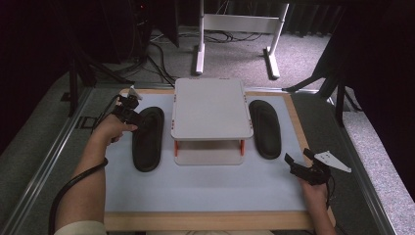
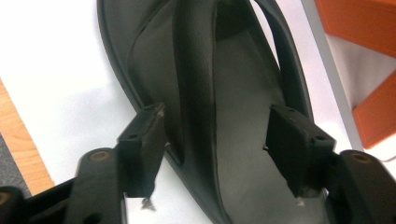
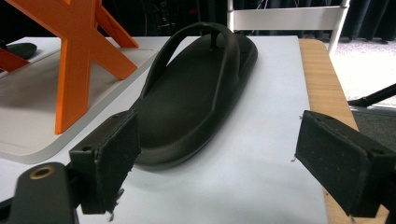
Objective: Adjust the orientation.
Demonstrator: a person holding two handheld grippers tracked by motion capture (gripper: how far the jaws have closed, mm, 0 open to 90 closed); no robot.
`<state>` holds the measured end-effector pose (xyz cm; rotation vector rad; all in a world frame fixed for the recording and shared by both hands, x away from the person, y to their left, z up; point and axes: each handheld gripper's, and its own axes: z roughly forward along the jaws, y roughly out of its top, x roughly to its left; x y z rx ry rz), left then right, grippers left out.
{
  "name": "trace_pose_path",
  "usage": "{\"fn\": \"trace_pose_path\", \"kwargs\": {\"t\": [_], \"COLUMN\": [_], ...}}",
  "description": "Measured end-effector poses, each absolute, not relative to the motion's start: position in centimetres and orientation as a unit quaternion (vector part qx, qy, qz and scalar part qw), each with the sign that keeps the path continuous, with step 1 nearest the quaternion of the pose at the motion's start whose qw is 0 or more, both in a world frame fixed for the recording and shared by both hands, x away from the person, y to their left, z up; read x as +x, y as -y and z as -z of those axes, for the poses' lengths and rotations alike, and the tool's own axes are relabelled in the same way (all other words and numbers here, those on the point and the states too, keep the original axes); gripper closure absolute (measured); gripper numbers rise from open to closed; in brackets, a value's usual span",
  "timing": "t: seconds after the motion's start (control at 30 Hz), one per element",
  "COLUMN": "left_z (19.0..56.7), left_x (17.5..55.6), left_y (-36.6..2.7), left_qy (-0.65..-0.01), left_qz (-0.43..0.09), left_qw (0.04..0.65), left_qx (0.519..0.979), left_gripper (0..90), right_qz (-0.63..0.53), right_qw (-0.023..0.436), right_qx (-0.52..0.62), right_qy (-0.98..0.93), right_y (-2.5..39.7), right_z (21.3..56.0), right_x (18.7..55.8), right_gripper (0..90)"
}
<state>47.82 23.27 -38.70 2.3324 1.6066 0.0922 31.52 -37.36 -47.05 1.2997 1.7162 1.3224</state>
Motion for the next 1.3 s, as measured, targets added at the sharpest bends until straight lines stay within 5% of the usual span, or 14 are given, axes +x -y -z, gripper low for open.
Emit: {"fn": "trace_pose_path", "kwargs": {"t": [0.77, 0.93, 1.3], "left_z": [41.8, 42.0, 41.5], "left_x": [50.2, 50.1, 49.9], "left_y": [-22.5, -23.0, -23.0], "left_qy": [-0.574, -0.585, -0.589], "left_qz": [-0.013, -0.017, -0.024], "left_qw": [0.133, 0.14, 0.142], "left_qx": [0.808, 0.798, 0.795], "left_gripper": [53.8, 69.0, 70.9], "right_qz": [-0.495, -0.494, -0.494], "right_qw": [0.305, 0.307, 0.308], "right_qx": [0.489, 0.489, 0.489], "right_qy": [-0.65, -0.65, -0.649], "right_y": [37.2, 37.2, 37.2], "right_z": [47.1, 47.1, 47.1], "right_x": [31.6, 31.5, 31.5], "right_gripper": [13.0, 13.0, 12.9]}}
